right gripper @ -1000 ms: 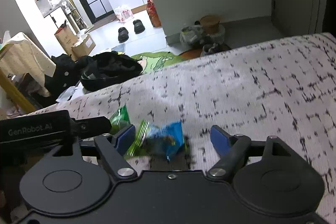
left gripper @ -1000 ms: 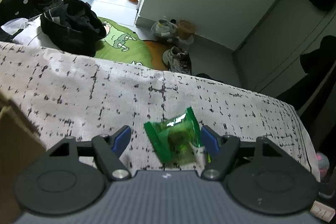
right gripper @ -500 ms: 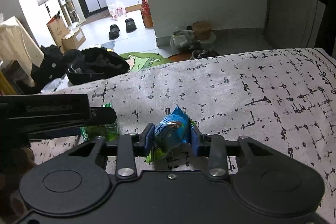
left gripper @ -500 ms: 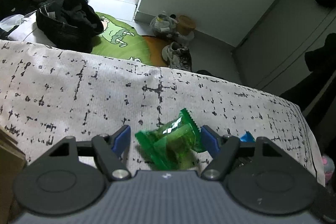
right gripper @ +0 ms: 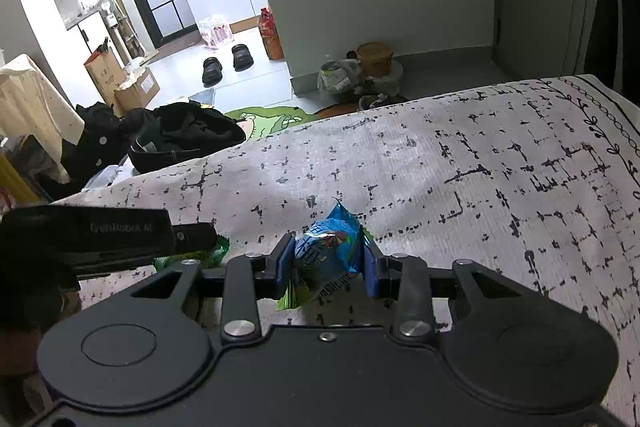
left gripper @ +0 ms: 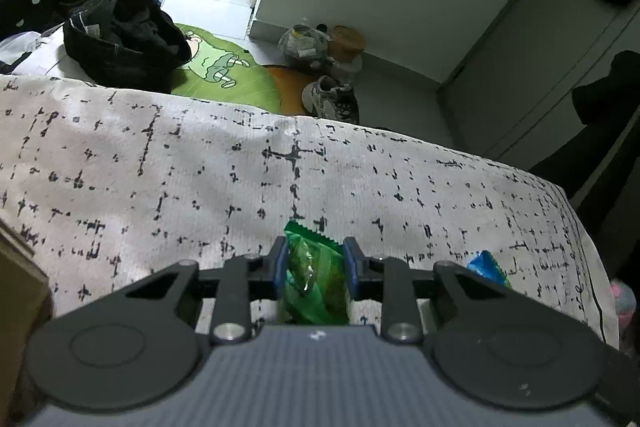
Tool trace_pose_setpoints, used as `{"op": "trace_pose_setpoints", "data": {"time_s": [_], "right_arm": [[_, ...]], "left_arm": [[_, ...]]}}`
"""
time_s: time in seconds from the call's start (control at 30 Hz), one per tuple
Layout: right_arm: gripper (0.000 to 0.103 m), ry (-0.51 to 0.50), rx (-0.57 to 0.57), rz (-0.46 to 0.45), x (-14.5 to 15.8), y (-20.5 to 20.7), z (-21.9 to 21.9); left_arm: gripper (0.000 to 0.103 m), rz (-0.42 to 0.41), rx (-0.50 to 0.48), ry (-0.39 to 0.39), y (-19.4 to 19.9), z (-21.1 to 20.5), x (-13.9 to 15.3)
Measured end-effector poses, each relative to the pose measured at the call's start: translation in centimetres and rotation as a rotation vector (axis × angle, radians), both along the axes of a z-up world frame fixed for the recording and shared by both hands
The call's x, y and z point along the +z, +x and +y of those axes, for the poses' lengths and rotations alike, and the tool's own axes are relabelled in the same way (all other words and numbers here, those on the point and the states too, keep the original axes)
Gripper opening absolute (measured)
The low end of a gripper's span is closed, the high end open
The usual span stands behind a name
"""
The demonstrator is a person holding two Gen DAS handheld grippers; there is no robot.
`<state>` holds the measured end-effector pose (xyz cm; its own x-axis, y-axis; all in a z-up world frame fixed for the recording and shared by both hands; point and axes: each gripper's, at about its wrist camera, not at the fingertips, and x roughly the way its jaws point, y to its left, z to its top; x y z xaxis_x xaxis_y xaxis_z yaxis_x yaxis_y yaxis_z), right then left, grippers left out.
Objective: Organize snacks
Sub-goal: 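Carry both candies over the cardboard box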
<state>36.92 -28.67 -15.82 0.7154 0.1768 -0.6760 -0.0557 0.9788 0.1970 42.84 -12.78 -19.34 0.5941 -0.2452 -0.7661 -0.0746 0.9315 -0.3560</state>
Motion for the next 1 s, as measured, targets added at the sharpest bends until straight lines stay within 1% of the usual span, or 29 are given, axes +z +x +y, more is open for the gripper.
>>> {"op": "trace_pose_setpoints", "data": {"time_s": [0.13,0.23,0.53,0.6,0.73,0.93,1.0], "right_arm": [[0.035,0.013,0.001,-0.007,0.6,-0.8,0.4],[0.035,0.017,0.017,-0.017,1.2,-1.1,1.0],[0.035,0.048,0.064,-0.061,3.7,-2.4,3.8],[0.035,0.054,0.081,-0.072,4.3,-2.7,4.7],[0.035,0.071,0.121,-0.095,5.7,-3.1,6.6],[0.035,0.094,0.177,-0.13,7.3,-4.0,9.9],[0.035,0.099,0.197,-0.139,7.7,-4.3,11.0]], "left_arm": [[0.027,-0.023,0.005,-0.004,-1.1,0.5,0.6],[0.027,-0.045,0.015,-0.009,-1.9,1.2,1.6],[0.027,-0.158,0.045,0.004,-5.1,3.7,6.5],[0.027,-0.173,0.058,-0.006,-5.7,4.5,7.5],[0.027,-0.205,0.08,0.001,-7.2,6.3,9.2],[0.027,-0.236,0.125,-0.006,-9.5,9.9,11.4],[0.027,-0.249,0.137,0.007,-10.4,11.1,12.0]]}}
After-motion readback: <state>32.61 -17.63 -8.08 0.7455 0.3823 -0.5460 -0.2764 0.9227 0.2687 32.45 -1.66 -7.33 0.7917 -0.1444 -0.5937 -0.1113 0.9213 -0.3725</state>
